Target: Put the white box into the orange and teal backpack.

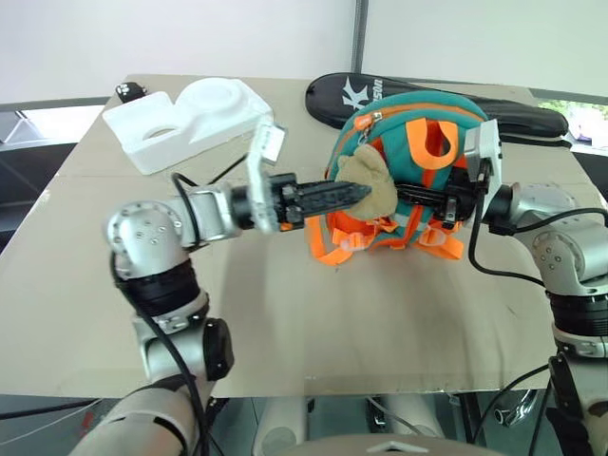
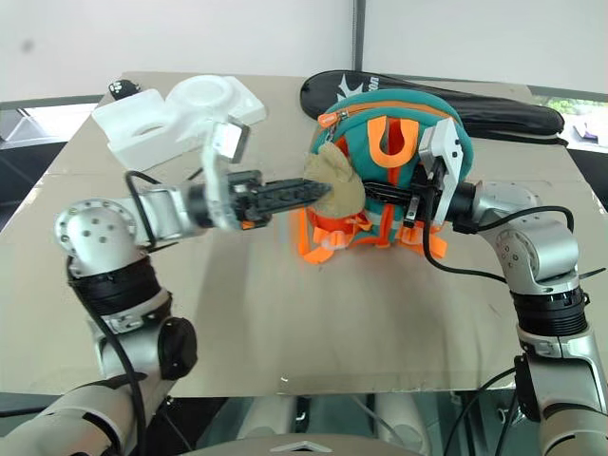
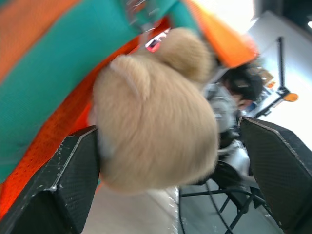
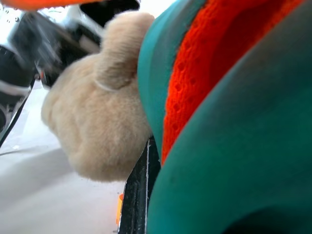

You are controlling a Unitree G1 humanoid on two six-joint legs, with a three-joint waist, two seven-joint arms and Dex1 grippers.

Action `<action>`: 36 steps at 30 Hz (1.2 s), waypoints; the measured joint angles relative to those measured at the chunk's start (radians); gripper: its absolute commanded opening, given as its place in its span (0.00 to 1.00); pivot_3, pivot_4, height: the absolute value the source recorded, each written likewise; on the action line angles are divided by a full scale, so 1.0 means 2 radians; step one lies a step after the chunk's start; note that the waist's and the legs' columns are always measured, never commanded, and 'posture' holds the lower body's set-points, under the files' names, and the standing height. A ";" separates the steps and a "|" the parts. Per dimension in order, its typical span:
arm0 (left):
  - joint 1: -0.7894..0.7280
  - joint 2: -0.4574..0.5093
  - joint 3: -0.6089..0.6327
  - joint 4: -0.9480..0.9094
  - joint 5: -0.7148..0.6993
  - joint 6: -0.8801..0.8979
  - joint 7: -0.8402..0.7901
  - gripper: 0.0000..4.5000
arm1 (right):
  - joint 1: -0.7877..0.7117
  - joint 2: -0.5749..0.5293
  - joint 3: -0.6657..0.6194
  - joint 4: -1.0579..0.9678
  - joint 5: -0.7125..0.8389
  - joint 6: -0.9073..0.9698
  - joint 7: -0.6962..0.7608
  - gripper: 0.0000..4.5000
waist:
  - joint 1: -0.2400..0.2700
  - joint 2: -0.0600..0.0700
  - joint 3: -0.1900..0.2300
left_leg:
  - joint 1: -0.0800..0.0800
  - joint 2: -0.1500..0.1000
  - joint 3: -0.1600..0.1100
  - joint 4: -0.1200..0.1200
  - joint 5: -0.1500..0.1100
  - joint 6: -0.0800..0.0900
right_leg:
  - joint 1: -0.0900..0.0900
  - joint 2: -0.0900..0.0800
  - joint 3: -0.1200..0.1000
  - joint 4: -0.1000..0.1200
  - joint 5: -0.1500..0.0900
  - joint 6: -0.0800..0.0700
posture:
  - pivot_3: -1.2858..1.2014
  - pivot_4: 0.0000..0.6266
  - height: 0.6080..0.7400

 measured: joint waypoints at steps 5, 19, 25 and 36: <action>0.001 -0.001 -0.005 -0.004 -0.006 -0.016 0.018 0.19 | 0.000 -0.002 -0.008 -0.004 0.001 0.012 -0.020 0.00 | 0.001 0.000 0.000 | 0.000 0.000 0.001 0.000 0.000 0.000 | 0.000 0.000 0.000 -0.001 0.000 0.000 | 0.52 0.24 1.00; 0.104 0.156 0.095 0.073 -0.139 -0.037 0.064 0.09 | -0.044 0.094 -0.095 0.077 0.022 -0.020 -0.212 0.00 | -0.006 0.000 0.000 | -0.001 0.000 0.002 -0.002 0.001 -0.001 | -0.001 -0.001 0.002 -0.001 0.000 0.000 | 0.52 0.24 1.00; 0.198 0.133 0.033 0.045 -0.054 -0.125 0.104 0.09 | -0.065 0.113 -0.102 0.127 0.004 -0.039 -0.267 0.00 | 0.004 0.000 0.000 | 0.000 -0.001 0.003 -0.001 0.000 0.000 | -0.001 -0.002 0.002 -0.001 0.000 0.000 | 0.52 0.24 1.00; 0.196 0.101 -0.047 0.041 0.071 -0.310 0.089 0.08 | -0.037 0.063 -0.079 0.075 -0.020 -0.039 -0.240 0.00 | 0.003 0.000 0.000 | -0.001 -0.001 0.003 -0.001 0.000 0.000 | -0.001 -0.001 0.002 -0.002 0.000 0.000 | 0.52 0.24 1.00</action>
